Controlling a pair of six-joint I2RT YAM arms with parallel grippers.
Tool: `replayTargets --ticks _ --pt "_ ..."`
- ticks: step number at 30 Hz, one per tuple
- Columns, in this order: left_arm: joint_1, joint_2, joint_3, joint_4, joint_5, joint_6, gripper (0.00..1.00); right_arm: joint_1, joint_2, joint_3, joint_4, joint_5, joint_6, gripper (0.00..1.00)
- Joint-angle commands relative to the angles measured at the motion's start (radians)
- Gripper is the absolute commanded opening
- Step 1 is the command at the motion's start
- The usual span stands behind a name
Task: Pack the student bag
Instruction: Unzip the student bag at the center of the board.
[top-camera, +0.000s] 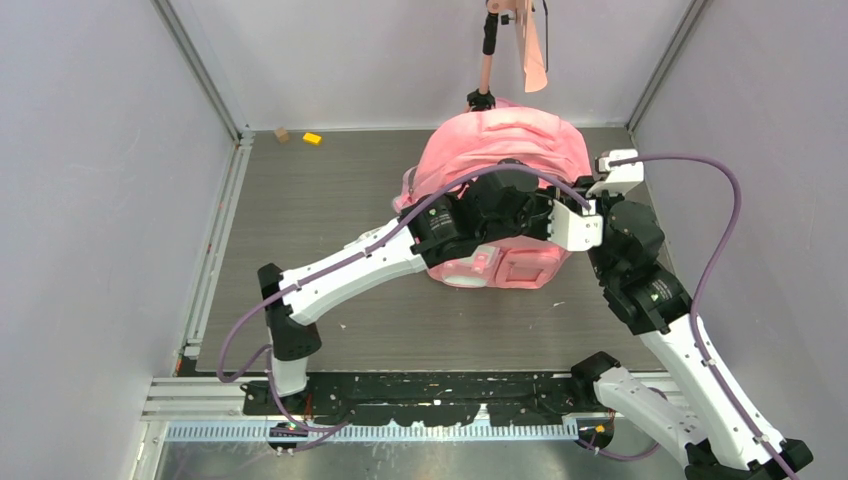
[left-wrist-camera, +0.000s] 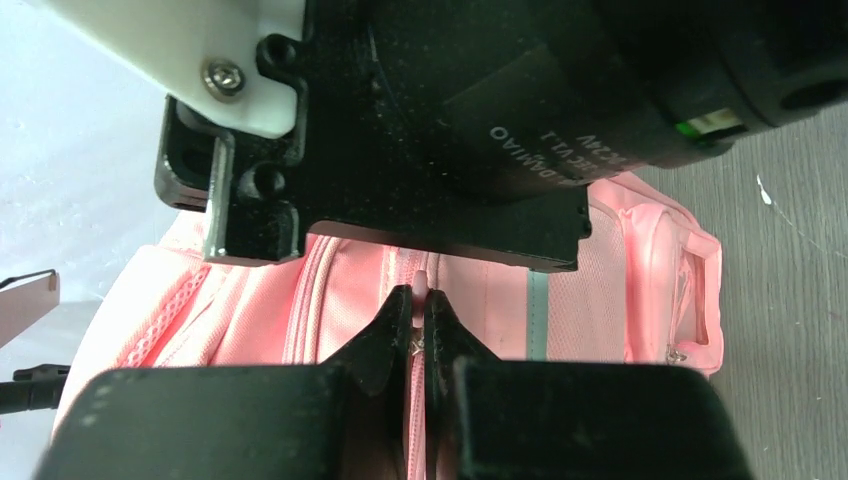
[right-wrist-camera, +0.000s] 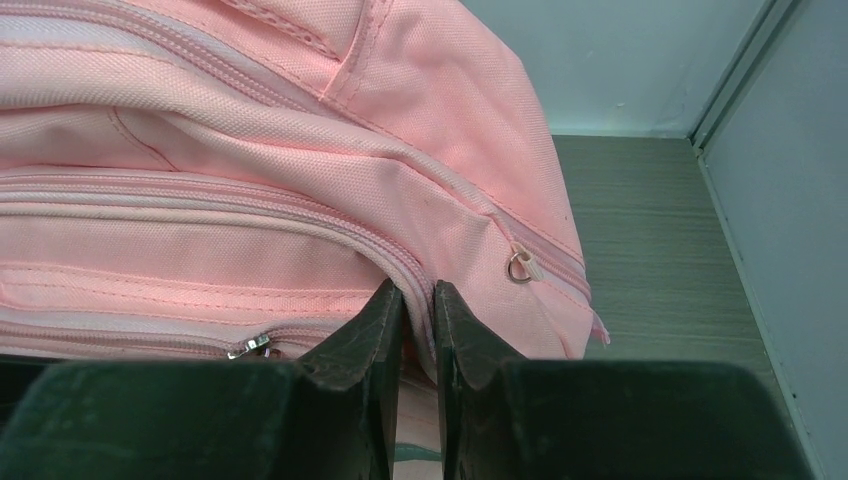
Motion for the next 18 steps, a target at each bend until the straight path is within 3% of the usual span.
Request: replayTargets --ticks 1,3,5,9,14,18 --pt "-0.041 -0.011 -0.032 0.135 0.121 -0.038 0.0 0.017 -0.043 0.003 0.112 0.051 0.08 0.15" --pt "-0.04 -0.043 -0.079 0.162 0.127 -0.049 0.01 0.017 -0.066 -0.001 0.096 0.115 0.093 0.21" --pt "-0.041 -0.078 -0.13 0.179 0.142 -0.067 0.11 0.018 -0.088 -0.01 0.082 0.18 0.11 0.31" --pt "-0.04 -0.138 -0.206 0.193 0.136 -0.12 0.48 0.017 -0.122 -0.013 0.042 0.249 0.135 0.53" --pt "-0.041 -0.249 -0.362 0.282 0.083 -0.167 0.69 0.017 -0.146 -0.002 -0.018 0.273 0.176 0.62" --pt "-0.035 -0.328 -0.44 0.291 0.009 -0.214 0.79 0.016 -0.155 0.019 -0.093 0.247 0.212 0.66"
